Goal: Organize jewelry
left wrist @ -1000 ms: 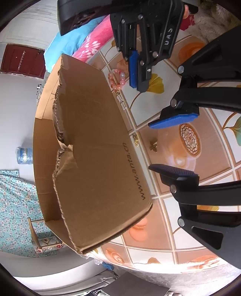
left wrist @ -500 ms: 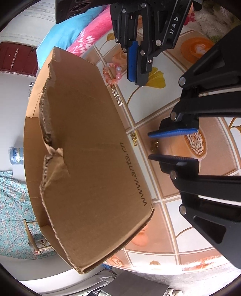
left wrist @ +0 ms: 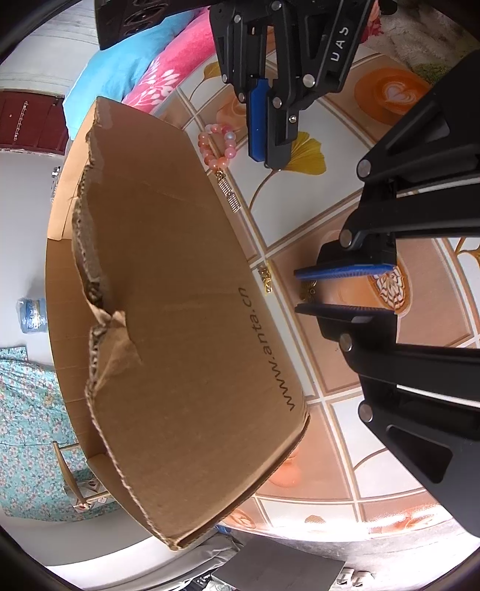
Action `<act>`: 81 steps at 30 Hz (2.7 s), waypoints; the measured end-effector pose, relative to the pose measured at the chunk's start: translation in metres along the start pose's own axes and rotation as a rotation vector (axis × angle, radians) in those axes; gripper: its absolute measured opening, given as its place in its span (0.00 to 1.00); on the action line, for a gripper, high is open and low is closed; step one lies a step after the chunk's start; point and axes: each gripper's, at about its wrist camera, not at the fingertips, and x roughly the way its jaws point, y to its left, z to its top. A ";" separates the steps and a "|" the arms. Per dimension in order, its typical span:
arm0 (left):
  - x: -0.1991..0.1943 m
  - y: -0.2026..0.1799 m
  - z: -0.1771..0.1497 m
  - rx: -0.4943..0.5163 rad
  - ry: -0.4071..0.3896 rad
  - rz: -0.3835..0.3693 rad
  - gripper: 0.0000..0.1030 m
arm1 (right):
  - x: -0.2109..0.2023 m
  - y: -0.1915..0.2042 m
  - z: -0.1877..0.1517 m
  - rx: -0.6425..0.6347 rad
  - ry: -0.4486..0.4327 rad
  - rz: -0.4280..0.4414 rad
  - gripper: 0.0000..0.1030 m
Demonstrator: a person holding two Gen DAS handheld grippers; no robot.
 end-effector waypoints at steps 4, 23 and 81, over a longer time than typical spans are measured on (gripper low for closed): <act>-0.001 -0.002 -0.002 0.004 0.002 -0.004 0.12 | 0.002 -0.001 0.000 0.001 0.001 0.007 0.09; -0.010 -0.003 -0.012 -0.005 0.002 -0.001 0.12 | 0.003 0.000 0.000 -0.002 0.013 0.028 0.20; -0.013 0.005 -0.020 -0.053 -0.014 -0.016 0.12 | 0.012 0.004 0.017 -0.304 0.112 0.121 0.25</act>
